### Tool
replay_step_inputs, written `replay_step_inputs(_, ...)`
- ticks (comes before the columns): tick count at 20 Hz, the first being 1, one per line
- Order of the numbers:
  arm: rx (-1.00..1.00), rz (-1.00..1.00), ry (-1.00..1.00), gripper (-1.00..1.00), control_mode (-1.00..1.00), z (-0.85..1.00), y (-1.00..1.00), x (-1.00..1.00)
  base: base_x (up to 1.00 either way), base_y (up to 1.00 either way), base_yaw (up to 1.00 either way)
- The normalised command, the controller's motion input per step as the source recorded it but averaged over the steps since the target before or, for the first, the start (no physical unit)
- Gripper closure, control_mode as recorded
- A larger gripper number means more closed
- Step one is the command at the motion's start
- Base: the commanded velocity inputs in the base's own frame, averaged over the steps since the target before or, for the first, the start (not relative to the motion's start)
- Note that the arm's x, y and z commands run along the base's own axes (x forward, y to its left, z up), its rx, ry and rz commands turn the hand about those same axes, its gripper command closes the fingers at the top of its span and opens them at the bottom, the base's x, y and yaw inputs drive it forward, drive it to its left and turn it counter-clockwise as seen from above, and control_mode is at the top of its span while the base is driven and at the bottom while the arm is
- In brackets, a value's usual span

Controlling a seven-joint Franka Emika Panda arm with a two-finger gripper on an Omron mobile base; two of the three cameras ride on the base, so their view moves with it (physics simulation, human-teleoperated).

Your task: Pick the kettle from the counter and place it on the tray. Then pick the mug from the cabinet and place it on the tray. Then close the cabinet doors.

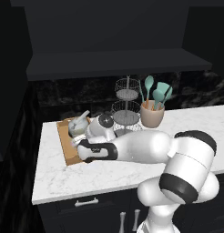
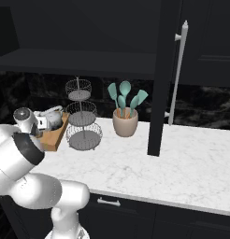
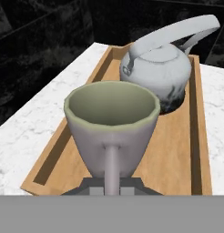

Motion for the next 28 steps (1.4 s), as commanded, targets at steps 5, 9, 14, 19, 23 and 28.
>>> replay_step_inputs(5, 0.00, 0.00, 0.00, 1.00, -1.00, -0.12, 0.07, 0.29, 0.00, 0.00, 0.00)
replay_step_inputs(9, 0.00, 0.00, 0.00, 1.00, -1.00, -0.21, 0.06, 0.16, 0.00, 0.00, 0.00)
replay_step_inputs(14, 0.00, 0.00, 0.00, 1.00, -1.00, -0.19, 0.02, 0.05, 0.00, 0.00, 0.00)
replay_step_inputs(19, 0.00, 0.00, 0.00, 1.00, -1.00, -0.14, 0.00, 0.08, 0.00, 0.00, 0.00)
replay_step_inputs(23, 0.00, 0.00, 0.00, 1.00, -1.00, -0.11, 0.00, 0.13, 0.00, 0.00, 0.00)
replay_step_inputs(28, 0.00, 0.00, 0.00, 1.00, -1.00, -0.14, 0.00, 0.06, 0.00, 0.00, 0.00)
